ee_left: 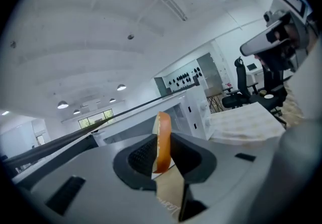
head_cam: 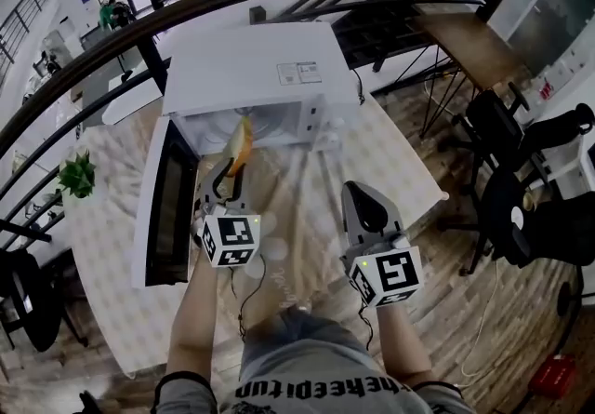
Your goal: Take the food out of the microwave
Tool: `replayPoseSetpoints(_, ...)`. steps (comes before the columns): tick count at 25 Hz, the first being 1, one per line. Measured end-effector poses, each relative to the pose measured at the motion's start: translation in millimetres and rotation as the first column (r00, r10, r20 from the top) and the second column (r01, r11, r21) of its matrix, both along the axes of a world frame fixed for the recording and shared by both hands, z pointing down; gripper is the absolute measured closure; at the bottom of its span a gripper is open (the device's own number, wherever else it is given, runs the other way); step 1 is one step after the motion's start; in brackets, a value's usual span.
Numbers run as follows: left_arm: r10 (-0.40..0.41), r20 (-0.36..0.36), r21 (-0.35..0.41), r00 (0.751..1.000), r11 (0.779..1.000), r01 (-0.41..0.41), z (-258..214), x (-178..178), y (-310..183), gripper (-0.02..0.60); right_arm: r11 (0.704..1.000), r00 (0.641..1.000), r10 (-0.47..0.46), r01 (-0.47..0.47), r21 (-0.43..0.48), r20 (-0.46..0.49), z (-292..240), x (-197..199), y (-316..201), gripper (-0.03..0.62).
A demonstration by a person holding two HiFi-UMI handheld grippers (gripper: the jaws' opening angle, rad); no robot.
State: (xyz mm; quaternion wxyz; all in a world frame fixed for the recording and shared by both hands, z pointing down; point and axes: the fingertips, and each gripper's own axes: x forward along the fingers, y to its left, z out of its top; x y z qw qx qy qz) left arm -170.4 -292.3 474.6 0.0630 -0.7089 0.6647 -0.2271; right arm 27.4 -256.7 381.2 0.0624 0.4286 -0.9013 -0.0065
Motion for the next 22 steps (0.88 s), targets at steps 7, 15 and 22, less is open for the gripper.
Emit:
replayPoseSetpoints(7,-0.041,-0.080,0.033,0.996,0.999,0.043,-21.7,-5.3,35.2,0.505,0.998,0.998,-0.061,0.061,0.004,0.010,-5.8,-14.7,6.0,0.589)
replayPoseSetpoints(15,-0.068,-0.197,0.094,0.978,0.992,0.088,-45.5,-6.8,68.5,0.505,0.996,0.995,-0.093,0.093,0.017,0.023,-12.8,-22.5,13.7,0.589)
replayPoseSetpoints(22,-0.072,-0.271,0.142,0.960,0.983,0.114,-70.0,-1.4,95.0,0.505,0.996,0.995,-0.091,0.090,0.027,0.039,-20.1,-15.6,17.6,0.589)
